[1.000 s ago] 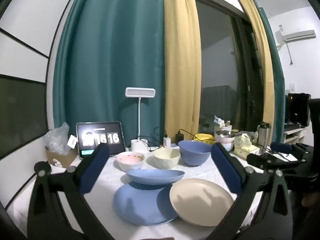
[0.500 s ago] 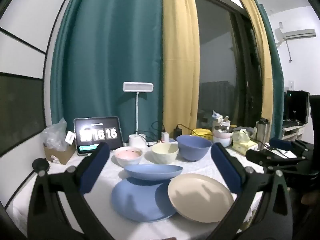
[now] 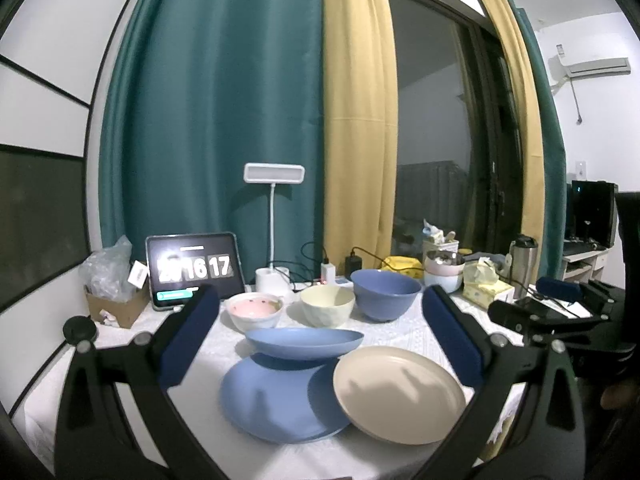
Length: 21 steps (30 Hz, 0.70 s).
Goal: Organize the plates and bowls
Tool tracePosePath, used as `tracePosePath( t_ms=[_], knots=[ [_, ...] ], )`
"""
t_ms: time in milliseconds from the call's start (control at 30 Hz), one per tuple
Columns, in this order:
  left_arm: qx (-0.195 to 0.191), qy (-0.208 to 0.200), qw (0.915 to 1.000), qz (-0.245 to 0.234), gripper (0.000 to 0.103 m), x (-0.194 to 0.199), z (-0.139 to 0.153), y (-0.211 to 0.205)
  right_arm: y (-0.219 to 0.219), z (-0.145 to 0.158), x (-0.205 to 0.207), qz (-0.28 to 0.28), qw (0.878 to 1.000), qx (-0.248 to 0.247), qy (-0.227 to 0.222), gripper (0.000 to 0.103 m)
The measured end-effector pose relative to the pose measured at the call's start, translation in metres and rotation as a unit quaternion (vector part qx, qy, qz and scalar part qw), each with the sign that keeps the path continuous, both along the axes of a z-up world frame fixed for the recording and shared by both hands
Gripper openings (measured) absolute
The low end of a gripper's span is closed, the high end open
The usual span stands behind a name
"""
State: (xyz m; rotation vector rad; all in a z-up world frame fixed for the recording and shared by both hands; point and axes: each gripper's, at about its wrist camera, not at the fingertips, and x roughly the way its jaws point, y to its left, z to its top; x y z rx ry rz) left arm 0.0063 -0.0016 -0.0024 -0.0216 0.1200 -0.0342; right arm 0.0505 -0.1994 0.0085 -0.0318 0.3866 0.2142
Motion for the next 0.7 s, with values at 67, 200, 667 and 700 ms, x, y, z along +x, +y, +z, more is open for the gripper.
tracePosePath(
  t_ms=[67,200,667,700],
  knots=[
    [0.0,0.0,1.0,0.001,0.102,-0.0001,-0.0004,-0.0004,-0.0003,-0.0001,-0.0003,0.0,1.0,-0.001,0.0,0.091],
    [0.0,-0.001,1.0,0.001,0.102,-0.0009,-0.0017,-0.0012,-0.0008,-0.0004,-0.0009,0.001,1.0,-0.001,0.001,0.091],
    [-0.002,0.002,1.0,0.002,0.102,-0.0009,-0.0024,0.0005,0.0003,-0.0033,-0.0002,0.001,1.0,-0.001,0.006,0.091],
    [-0.002,0.002,1.0,0.002,0.102,-0.001,-0.0024,0.0005,0.0012,-0.0041,0.0006,0.002,1.0,-0.001,0.007,0.091]
  ],
)
